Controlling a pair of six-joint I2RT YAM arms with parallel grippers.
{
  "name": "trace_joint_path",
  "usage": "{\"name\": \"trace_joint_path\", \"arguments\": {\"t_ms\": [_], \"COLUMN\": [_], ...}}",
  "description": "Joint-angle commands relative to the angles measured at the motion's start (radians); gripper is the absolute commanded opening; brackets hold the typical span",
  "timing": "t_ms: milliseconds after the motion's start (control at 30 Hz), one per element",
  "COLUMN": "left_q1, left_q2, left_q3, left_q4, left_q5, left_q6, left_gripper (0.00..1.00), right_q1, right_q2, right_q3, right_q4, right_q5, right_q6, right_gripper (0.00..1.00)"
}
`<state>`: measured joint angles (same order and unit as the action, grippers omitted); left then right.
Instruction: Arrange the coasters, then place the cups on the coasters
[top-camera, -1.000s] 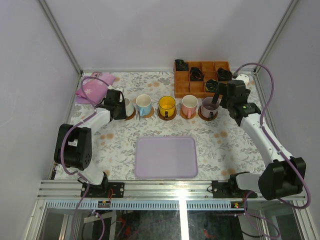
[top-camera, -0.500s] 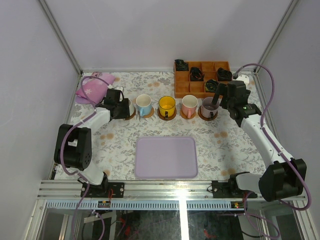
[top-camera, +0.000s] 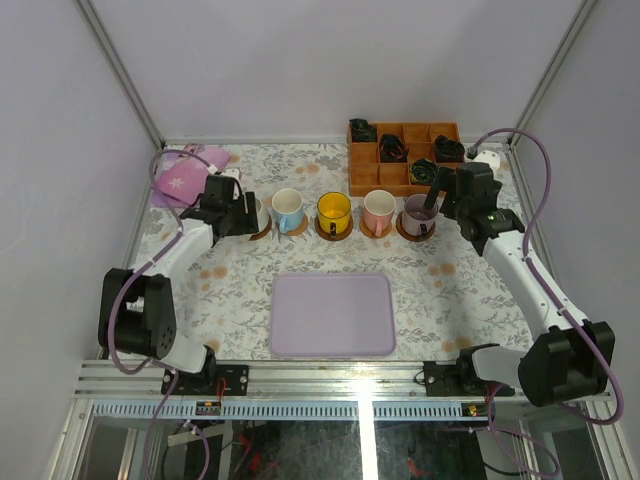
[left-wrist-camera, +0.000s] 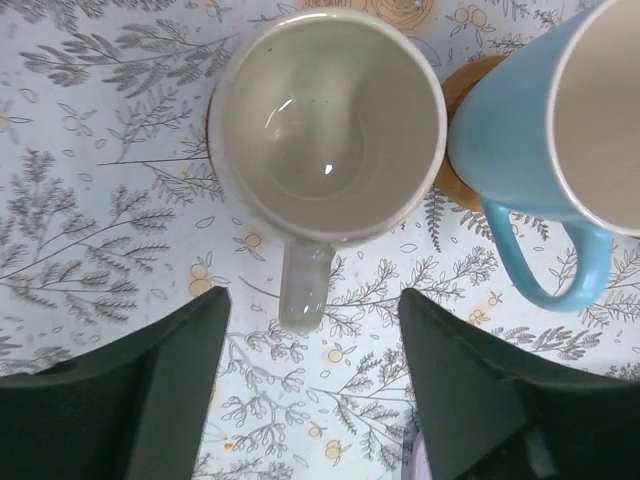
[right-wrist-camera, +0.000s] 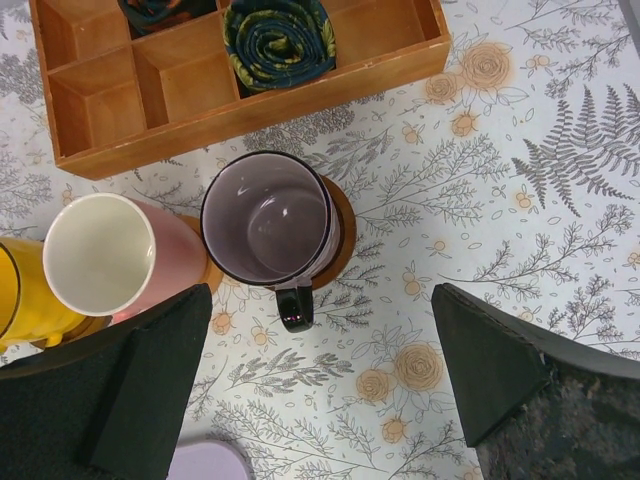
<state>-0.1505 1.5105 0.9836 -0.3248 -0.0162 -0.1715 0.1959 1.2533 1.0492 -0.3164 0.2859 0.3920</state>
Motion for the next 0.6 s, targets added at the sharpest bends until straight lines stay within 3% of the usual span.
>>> {"name": "trace_joint_path", "arguments": {"t_ms": [0, 167, 433, 567], "left_q1": [-0.003, -0.003, 0.035, 0.092], "left_q2": [-0.098, -0.204, -0.243, -0.246], "left_q3": [0.039, 0.093, 0.251, 0.278], "left_q4": [-0.062, -0.116, -0.303, -0.331], "left_q5": [-0.041, -0.107, -0.436, -0.457], "left_q6": [-0.015, -0.071, -0.189, -0.156], "left_gripper": [0.71, 1.0, 1.0, 1.0], "right_q1": [-0.003, -0.013, -0.15, -0.273], "right_q2": [-0.061, -0.078, -0.115, -0.162], "right_q3": [0.017, 0.029, 0.04, 0.018], "right_q4": [0.011, 0.01, -0.005, -0.01], "right_q5": [0.027, 0.071, 0.093, 0.039], "right_q6": [-0.017, -0.05, -0.058, -0.033], "right_gripper": [0.99, 0.99, 0.99, 0.99]}}
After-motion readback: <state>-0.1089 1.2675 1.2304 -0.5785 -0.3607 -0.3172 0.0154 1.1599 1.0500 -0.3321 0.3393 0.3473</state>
